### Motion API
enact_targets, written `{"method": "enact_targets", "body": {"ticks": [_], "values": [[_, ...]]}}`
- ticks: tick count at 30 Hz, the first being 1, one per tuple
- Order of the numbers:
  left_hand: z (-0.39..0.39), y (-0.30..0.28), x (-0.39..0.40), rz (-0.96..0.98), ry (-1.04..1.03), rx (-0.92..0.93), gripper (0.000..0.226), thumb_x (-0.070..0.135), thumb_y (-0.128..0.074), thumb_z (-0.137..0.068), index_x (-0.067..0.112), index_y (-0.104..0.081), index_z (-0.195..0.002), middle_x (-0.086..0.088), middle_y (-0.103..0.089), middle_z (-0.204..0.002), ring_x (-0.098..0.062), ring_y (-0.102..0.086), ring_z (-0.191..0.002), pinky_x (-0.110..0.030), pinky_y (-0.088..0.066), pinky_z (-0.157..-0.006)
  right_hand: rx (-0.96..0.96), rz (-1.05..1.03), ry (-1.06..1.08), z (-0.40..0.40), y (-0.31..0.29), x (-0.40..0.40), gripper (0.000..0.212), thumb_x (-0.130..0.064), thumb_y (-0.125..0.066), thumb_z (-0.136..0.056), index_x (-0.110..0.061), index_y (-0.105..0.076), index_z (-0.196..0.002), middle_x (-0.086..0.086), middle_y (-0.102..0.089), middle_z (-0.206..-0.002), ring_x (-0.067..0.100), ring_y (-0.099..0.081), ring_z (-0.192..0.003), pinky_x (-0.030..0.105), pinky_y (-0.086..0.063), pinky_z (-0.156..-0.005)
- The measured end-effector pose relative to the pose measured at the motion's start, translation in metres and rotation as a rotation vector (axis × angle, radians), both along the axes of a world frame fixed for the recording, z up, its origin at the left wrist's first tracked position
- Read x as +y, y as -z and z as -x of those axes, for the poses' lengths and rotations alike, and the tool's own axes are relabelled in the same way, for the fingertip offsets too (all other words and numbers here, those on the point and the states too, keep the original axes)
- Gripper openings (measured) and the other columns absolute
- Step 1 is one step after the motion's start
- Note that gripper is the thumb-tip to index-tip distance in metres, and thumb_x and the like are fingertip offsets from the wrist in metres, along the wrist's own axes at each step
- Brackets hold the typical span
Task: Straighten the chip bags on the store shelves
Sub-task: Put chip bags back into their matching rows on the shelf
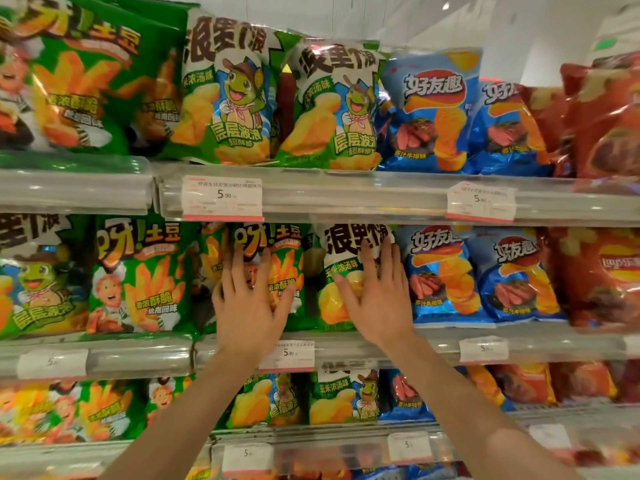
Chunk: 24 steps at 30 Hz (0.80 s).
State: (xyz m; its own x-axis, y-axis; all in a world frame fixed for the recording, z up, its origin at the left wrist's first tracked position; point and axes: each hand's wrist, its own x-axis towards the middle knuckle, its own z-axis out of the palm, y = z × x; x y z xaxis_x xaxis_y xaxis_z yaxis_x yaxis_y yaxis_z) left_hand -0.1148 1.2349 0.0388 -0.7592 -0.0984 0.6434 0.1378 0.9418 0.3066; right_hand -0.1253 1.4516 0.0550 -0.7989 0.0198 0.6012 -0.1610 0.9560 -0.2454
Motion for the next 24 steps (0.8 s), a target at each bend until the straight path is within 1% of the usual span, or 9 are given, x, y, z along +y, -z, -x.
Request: {"method": "enact_targets", "body": {"ticks": [4, 9, 12, 14, 16, 18, 20, 22, 24], "values": [[0.000, 0.001, 0.000, 0.014, -0.008, 0.006, 0.071, 0.068, -0.032, -0.094, 0.027, -0.030, -0.153, -0.014, -0.020, -0.160, -0.035, -0.019, -0.148, -0.060, -0.032, -0.109, 0.008, -0.002, 0.000, 0.008, -0.001, 0.006, 0.082, -0.073, -0.022, -0.096, -0.024, -0.010, -0.161, 0.015, 0.002, -0.169, 0.030, 0.000, -0.156, 0.047, -0.009, -0.126], [-0.001, 0.001, -0.001, 0.002, 0.006, -0.001, 0.072, 0.069, -0.031, -0.094, 0.029, -0.027, -0.154, -0.013, -0.018, -0.161, -0.033, -0.017, -0.149, -0.060, -0.029, -0.111, 0.026, -0.004, 0.005, 0.006, 0.001, 0.005, 0.082, -0.072, -0.021, -0.096, -0.023, -0.012, -0.161, 0.016, 0.000, -0.169, 0.030, -0.001, -0.156, 0.047, -0.008, -0.126], [-0.005, -0.003, -0.005, -0.080, 0.084, -0.003, 0.071, 0.068, -0.030, -0.094, 0.031, -0.026, -0.154, -0.009, -0.014, -0.162, -0.031, -0.015, -0.149, -0.060, -0.028, -0.112, 0.046, 0.022, -0.012, 0.004, -0.001, 0.006, 0.083, -0.071, -0.025, -0.097, -0.020, -0.013, -0.161, 0.016, -0.003, -0.169, 0.029, -0.003, -0.156, 0.047, -0.009, -0.126], [-0.009, -0.007, -0.012, -0.166, 0.142, 0.024, 0.068, 0.065, -0.032, -0.095, 0.027, -0.031, -0.152, -0.010, -0.016, -0.161, -0.030, -0.017, -0.148, -0.058, -0.030, -0.112, 0.066, 0.105, -0.026, -0.001, -0.002, 0.005, 0.084, -0.069, -0.030, -0.097, -0.018, -0.012, -0.161, 0.014, -0.004, -0.169, 0.027, -0.003, -0.156, 0.047, -0.009, -0.126], [-0.015, -0.009, -0.024, -0.252, 0.184, 0.067, 0.066, 0.059, -0.037, -0.096, 0.023, -0.035, -0.150, -0.011, -0.016, -0.161, -0.030, -0.017, -0.147, -0.053, -0.029, -0.113, 0.094, 0.225, -0.036, -0.009, -0.005, -0.001, 0.082, -0.067, -0.033, -0.097, -0.018, -0.014, -0.160, 0.012, -0.007, -0.169, 0.026, -0.005, -0.156, 0.047, -0.010, -0.126], [-0.019, -0.013, -0.037, -0.340, 0.213, 0.083, 0.063, 0.054, -0.044, -0.098, 0.021, -0.034, -0.151, -0.010, -0.014, -0.161, -0.029, -0.016, -0.148, -0.044, -0.023, -0.115, 0.127, 0.332, -0.052, -0.020, -0.009, -0.011, 0.080, -0.064, -0.035, -0.097, -0.018, -0.017, -0.159, 0.011, -0.013, -0.168, 0.026, -0.012, -0.154, 0.048, -0.015, -0.123], [-0.023, -0.017, -0.050, -0.412, 0.243, 0.066, 0.062, 0.047, -0.050, -0.097, 0.022, -0.033, -0.151, -0.008, -0.014, -0.160, -0.027, -0.017, -0.148, -0.038, -0.020, -0.116, 0.179, 0.377, -0.086, -0.031, -0.015, -0.026, 0.076, -0.059, -0.040, -0.097, -0.016, -0.023, -0.157, 0.012, -0.023, -0.164, 0.028, -0.023, -0.151, 0.047, -0.023, -0.120], [-0.024, -0.021, -0.061, -0.455, 0.267, 0.024, 0.059, 0.042, -0.053, -0.097, 0.024, -0.031, -0.149, -0.005, -0.017, -0.158, -0.028, -0.024, -0.145, -0.043, -0.027, -0.117, 0.220, 0.358, -0.140, -0.037, -0.021, -0.044, 0.067, -0.051, -0.049, -0.098, -0.015, -0.032, -0.152, 0.012, -0.035, -0.156, 0.027, -0.036, -0.143, 0.044, -0.033, -0.113], [-0.024, -0.025, -0.067, -0.481, 0.291, -0.045, 0.058, 0.039, -0.054, -0.098, 0.028, -0.028, -0.150, -0.004, -0.024, -0.154, -0.027, -0.035, -0.138, -0.048, -0.036, -0.112, 0.201, 0.293, -0.197, -0.037, -0.027, -0.062, 0.059, -0.045, -0.054, -0.098, -0.016, -0.039, -0.147, 0.010, -0.044, -0.145, 0.025, -0.047, -0.131, 0.038, -0.043, -0.105]]}}
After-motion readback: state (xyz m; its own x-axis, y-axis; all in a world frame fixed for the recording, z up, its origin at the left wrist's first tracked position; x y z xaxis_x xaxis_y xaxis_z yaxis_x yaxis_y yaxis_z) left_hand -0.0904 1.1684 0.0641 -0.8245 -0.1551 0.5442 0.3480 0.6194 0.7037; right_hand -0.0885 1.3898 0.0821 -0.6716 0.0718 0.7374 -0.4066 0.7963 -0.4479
